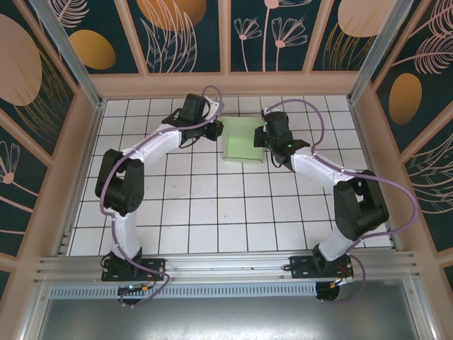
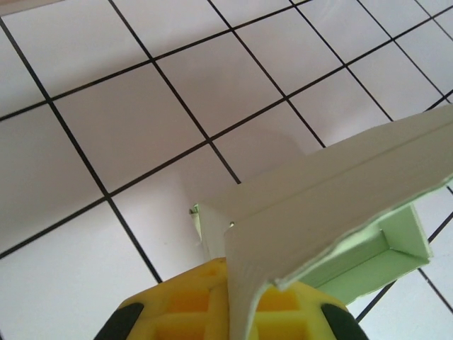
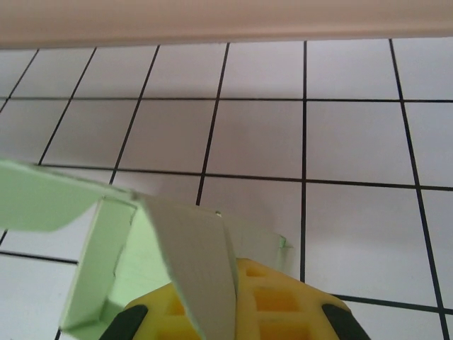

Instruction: Fold the paper box

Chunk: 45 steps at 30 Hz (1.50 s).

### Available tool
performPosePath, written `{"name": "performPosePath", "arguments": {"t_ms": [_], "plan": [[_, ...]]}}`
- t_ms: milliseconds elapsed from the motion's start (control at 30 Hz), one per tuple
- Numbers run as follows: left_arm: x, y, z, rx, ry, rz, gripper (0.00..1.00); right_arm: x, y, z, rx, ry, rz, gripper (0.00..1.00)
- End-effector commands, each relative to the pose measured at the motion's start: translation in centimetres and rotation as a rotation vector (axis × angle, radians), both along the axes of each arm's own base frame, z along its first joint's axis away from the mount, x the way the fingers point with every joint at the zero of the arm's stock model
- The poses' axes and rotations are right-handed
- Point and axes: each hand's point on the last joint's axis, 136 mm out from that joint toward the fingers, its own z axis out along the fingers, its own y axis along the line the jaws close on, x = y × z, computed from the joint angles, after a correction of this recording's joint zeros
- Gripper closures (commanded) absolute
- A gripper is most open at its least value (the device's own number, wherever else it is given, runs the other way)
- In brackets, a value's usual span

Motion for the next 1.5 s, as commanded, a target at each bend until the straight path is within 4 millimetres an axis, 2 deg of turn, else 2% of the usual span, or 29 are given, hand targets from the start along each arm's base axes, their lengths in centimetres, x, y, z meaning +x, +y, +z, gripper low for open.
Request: {"name": "performPosePath", "arguments": {"t_ms": [0, 100, 400, 667, 867, 1067, 1100, 1467], "plan": [[-0.1, -1.9, 2.9, -0.121, -0.054, 0.010, 1.00, 1.2, 1.5, 1.6, 0.133, -0.073, -0.044, 1.00], [-0.1, -2.2, 2.0, -0.125, -0.030, 0.026, 1.00, 1.6, 1.4, 0.8, 0.146, -0.066, -0.073, 1.00], [0.9, -2.8, 1.1, -0.131, -0.035, 0.096, 1.00, 1.6, 0.4, -1.2, 0.150, -0.084, -0.147, 1.00], [0.9, -3.0, 0.5, -0.171, -0.071, 0.119, 1.00, 0.7, 0.4, -2.6, 0.156, -0.119, -0.138, 1.00], [0.2, -3.3, 0.0, -0.184, -0.103, 0.115, 0.99, 0.0, 0.5, -3.2, 0.162, -0.150, -0.128, 1.00], [-0.8, -4.0, -0.6, -0.186, -0.137, 0.105, 0.99, -0.7, -0.4, -3.7, 0.161, -0.184, -0.149, 1.00], [-0.9, -4.1, -0.8, -0.189, -0.141, 0.106, 0.99, -1.1, 0.2, -3.8, 0.164, -0.186, -0.137, 1.00], [-2.9, -4.3, -1.4, -0.223, -0.208, 0.091, 0.99, -3.3, -0.4, -4.9, 0.147, -0.247, -0.138, 1.00]]}}
